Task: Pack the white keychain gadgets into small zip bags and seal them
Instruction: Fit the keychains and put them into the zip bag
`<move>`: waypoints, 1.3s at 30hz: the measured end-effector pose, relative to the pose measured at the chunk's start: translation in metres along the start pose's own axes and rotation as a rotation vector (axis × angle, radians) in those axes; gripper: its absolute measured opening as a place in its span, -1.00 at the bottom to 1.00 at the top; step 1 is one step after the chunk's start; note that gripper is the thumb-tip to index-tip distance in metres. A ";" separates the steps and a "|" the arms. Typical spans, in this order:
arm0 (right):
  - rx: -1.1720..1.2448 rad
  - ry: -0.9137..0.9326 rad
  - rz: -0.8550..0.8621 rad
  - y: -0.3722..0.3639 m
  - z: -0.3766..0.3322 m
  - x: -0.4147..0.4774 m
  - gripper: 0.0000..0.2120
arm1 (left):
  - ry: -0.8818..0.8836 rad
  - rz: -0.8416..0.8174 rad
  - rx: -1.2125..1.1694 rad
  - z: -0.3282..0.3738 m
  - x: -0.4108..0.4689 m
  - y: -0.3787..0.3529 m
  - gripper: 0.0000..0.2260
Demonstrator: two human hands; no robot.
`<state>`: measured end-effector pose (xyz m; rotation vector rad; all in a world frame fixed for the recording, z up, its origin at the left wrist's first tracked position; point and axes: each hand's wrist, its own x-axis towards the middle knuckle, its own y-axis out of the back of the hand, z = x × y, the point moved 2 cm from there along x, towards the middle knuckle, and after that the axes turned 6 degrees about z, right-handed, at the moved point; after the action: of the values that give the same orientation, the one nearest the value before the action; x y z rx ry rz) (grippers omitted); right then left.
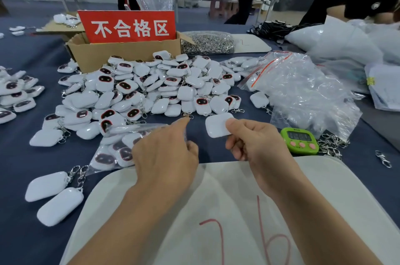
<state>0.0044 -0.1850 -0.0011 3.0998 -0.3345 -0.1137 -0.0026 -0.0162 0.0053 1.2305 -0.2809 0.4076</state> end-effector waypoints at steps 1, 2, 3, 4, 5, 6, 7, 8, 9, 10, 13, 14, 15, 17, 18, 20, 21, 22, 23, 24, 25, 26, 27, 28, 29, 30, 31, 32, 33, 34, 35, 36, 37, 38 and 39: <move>-0.020 0.022 0.011 -0.001 0.001 -0.001 -0.66 | 0.009 -0.007 -0.005 -0.002 0.001 0.000 -0.68; -0.026 0.044 0.025 -0.001 0.002 0.000 -0.65 | 0.016 -0.001 -0.030 -0.004 0.002 -0.001 -0.64; -0.024 0.061 0.040 -0.002 0.004 0.000 -0.67 | 0.019 0.012 -0.074 -0.005 0.002 0.000 -0.58; -0.027 0.076 0.054 -0.004 0.006 0.001 -0.71 | 0.016 0.023 -0.126 -0.005 0.002 0.000 -0.54; -0.041 0.088 0.066 -0.007 0.008 0.002 -0.75 | 0.011 0.030 -0.175 -0.005 0.002 0.002 -0.51; -0.060 0.095 0.075 -0.011 0.009 0.003 -0.78 | 0.002 0.038 -0.220 -0.004 0.001 0.003 -0.49; -0.078 0.104 0.076 -0.016 0.011 0.004 -0.80 | -0.008 0.048 -0.266 -0.004 0.001 0.005 -0.48; -0.100 0.118 0.064 -0.023 0.012 0.005 -0.81 | -0.020 0.055 -0.309 -0.003 0.000 0.006 -0.47; -0.135 0.140 0.042 -0.031 0.013 0.005 -0.84 | -0.030 0.058 -0.346 -0.003 0.000 0.008 -0.47; -0.170 0.173 0.017 -0.039 0.013 0.005 -0.87 | -0.042 0.062 -0.379 -0.003 -0.001 0.009 -0.46; -0.261 0.303 -0.085 -0.062 0.010 0.005 -0.82 | -0.075 0.110 -0.457 -0.002 -0.001 0.011 -0.44; -0.321 0.344 -0.162 -0.068 0.008 0.005 -0.78 | -0.079 0.142 -0.473 -0.003 -0.001 0.012 -0.44; -0.376 0.376 -0.253 -0.073 0.005 0.005 -0.74 | -0.081 0.180 -0.488 -0.004 -0.001 0.012 -0.45; -0.351 0.355 -0.381 -0.073 0.002 0.008 -0.63 | -0.083 0.264 -0.529 -0.007 0.000 0.015 -0.47; -0.254 0.311 -0.341 -0.069 0.000 0.012 -0.60 | -0.079 0.307 -0.554 -0.009 0.000 0.016 -0.48; -0.069 0.246 -0.049 -0.050 -0.001 0.027 -0.63 | -0.052 0.404 -0.589 -0.014 0.003 0.018 -0.53; -0.079 0.242 0.118 -0.039 0.000 0.035 -0.64 | -0.036 0.455 -0.597 -0.017 0.004 0.019 -0.56; -0.150 0.241 0.226 -0.032 0.003 0.043 -0.62 | -0.024 0.507 -0.604 -0.019 0.005 0.020 -0.59; -0.259 0.256 0.255 -0.029 0.005 0.050 -0.59 | -0.018 0.555 -0.612 -0.021 0.006 0.022 -0.61; -0.404 0.285 0.218 -0.031 0.009 0.056 -0.55 | -0.022 0.597 -0.618 -0.022 0.007 0.023 -0.62; -0.558 0.329 0.151 -0.035 0.013 0.062 -0.50 | -0.035 0.630 -0.623 -0.022 0.008 0.024 -0.63; -0.702 0.391 0.080 -0.042 0.016 0.066 -0.46 | -0.059 0.650 -0.622 -0.022 0.008 0.025 -0.64; -0.845 0.462 0.020 -0.050 0.019 0.070 -0.43 | -0.089 0.648 -0.616 -0.022 0.008 0.024 -0.65; -0.977 0.522 -0.029 -0.058 0.022 0.073 -0.42 | -0.117 0.614 -0.609 -0.021 0.007 0.021 -0.65; -1.076 0.559 -0.059 -0.064 0.024 0.074 -0.43 | -0.139 0.544 -0.597 -0.019 0.006 0.018 -0.65; -1.124 0.574 -0.067 -0.066 0.025 0.075 -0.45 | -0.154 0.443 -0.577 -0.017 0.005 0.013 -0.64; -1.115 0.576 -0.057 -0.065 0.025 0.075 -0.50 | -0.161 0.323 -0.548 -0.015 0.004 0.007 -0.62; -1.060 0.562 -0.029 -0.062 0.024 0.073 -0.58 | -0.160 0.204 -0.513 -0.012 0.003 0.001 -0.60; -1.001 0.549 0.001 -0.058 0.023 0.070 -0.65 | -0.155 0.099 -0.470 -0.009 0.002 -0.005 -0.58; -0.965 0.532 0.016 -0.056 0.022 0.066 -0.68 | -0.156 0.013 -0.406 -0.007 0.002 -0.009 -0.58; -0.939 0.509 0.019 -0.053 0.021 0.062 -0.66 | -0.170 -0.051 -0.328 -0.006 0.001 -0.013 -0.62; -0.909 0.469 0.023 -0.050 0.020 0.058 -0.62 | -0.193 -0.101 -0.253 -0.005 0.000 -0.015 -0.68; -0.872 0.422 0.030 -0.048 0.019 0.055 -0.56 | -0.216 -0.141 -0.195 -0.005 -0.001 -0.017 -0.75; -0.846 0.373 0.042 -0.044 0.019 0.052 -0.51 | -0.233 -0.169 -0.162 -0.004 -0.002 -0.017 -0.80; -0.838 0.340 0.055 -0.040 0.019 0.050 -0.50 | -0.241 -0.181 -0.148 -0.004 -0.003 -0.018 -0.82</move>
<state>0.0606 -0.1567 -0.0245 2.2250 -0.2645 0.2180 0.0031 -0.0173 -0.0125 1.1485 -0.3945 0.0797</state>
